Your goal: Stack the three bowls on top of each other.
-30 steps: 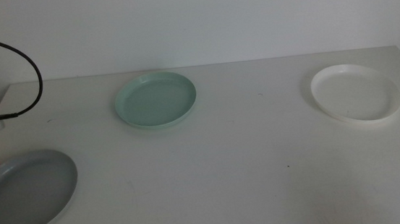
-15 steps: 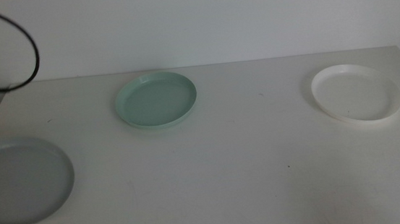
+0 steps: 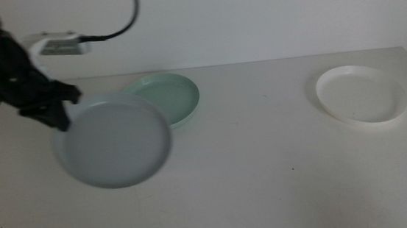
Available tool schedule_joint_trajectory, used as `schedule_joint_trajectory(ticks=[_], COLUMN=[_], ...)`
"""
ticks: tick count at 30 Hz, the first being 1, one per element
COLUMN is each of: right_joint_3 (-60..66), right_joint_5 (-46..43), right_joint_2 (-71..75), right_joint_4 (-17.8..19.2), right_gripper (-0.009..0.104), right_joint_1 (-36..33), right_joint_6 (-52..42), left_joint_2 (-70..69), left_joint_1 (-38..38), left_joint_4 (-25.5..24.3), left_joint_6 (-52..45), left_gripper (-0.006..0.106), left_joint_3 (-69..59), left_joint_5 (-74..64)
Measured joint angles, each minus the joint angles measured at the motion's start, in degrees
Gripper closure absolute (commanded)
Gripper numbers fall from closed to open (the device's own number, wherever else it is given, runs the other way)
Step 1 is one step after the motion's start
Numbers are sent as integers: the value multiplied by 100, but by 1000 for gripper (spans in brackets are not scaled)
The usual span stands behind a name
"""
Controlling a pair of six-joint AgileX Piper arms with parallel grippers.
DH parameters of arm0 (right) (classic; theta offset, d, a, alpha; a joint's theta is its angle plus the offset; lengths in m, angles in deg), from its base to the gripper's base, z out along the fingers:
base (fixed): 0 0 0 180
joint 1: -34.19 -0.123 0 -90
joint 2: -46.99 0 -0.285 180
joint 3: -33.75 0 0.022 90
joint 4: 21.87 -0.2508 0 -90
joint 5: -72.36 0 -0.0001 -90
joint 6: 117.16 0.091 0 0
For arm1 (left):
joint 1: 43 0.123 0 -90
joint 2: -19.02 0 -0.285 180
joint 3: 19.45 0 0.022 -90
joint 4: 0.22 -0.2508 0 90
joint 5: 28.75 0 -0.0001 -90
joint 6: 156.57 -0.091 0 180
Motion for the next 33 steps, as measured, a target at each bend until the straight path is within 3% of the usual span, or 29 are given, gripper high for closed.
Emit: schedule_joint_trajectory(ticks=[7, 16, 23, 33], right_joint_3=[0, 0, 0, 0], right_joint_5=[0, 0, 0, 0], right_joint_2=[0, 0, 0, 0], right_joint_4=[5, 5, 5, 5], right_gripper=[45, 45, 45, 45], right_joint_1=[0, 0, 0, 0], right_joint_6=[0, 0, 0, 0], left_joint_2=[0, 68, 549, 1191], left_joint_1=[-1282, -2245, -2709, -2755], left_joint_4=[43, 132, 164, 288], left_joint_6=[819, 1508, 1705, 1712], left_gripper=[100, 100, 100, 100], left_joint_3=[0, 7, 7, 7], left_joint_5=[243, 532, 885, 1040])
